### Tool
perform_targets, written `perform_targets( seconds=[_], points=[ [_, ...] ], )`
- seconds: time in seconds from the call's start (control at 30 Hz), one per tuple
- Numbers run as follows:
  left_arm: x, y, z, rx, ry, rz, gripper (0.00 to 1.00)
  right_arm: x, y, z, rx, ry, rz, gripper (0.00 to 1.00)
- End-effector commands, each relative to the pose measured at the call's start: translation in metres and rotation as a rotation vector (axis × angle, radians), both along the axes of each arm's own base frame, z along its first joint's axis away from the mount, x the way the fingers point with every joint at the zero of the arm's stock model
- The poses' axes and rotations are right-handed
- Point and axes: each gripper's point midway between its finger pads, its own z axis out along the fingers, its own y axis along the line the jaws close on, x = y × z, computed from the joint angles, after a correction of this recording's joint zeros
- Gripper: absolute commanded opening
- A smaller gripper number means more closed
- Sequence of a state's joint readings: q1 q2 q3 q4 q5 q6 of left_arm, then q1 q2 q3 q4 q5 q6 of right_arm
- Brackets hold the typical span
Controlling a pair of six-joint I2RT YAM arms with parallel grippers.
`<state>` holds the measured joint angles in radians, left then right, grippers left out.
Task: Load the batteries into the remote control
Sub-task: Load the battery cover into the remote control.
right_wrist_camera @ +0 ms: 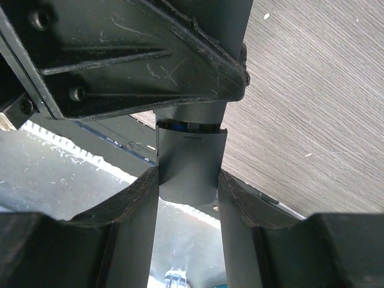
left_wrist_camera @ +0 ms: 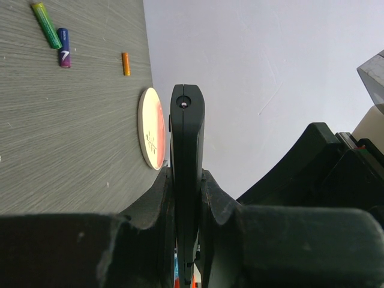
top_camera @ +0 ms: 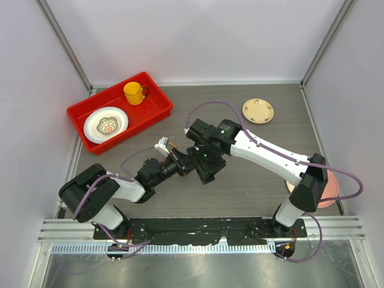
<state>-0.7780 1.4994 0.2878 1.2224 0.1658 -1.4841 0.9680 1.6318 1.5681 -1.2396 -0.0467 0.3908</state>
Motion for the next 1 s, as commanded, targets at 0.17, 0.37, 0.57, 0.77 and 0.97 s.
perform_targets(
  seconds=[0.17,0.37,0.57,0.77,0.97],
  points=[
    [0.001,-0.003,0.027,-0.071,-0.080,-0.005,0.00,0.002,0.013,0.002,0.039,-0.007,0.014,0.01],
    [0.001,-0.002,0.033,-0.083,-0.097,0.003,0.00,0.000,0.013,-0.002,0.037,0.006,0.010,0.01],
    [0.000,-0.002,0.039,-0.110,-0.112,-0.003,0.00,-0.001,0.009,-0.009,0.021,0.010,0.011,0.01],
    [-0.005,0.000,0.050,-0.156,-0.139,-0.017,0.00,0.000,0.006,-0.014,0.008,0.007,0.008,0.01],
    [-0.010,0.000,0.055,-0.176,-0.150,-0.034,0.00,0.001,0.008,-0.012,0.015,0.007,0.014,0.01]
  ],
)
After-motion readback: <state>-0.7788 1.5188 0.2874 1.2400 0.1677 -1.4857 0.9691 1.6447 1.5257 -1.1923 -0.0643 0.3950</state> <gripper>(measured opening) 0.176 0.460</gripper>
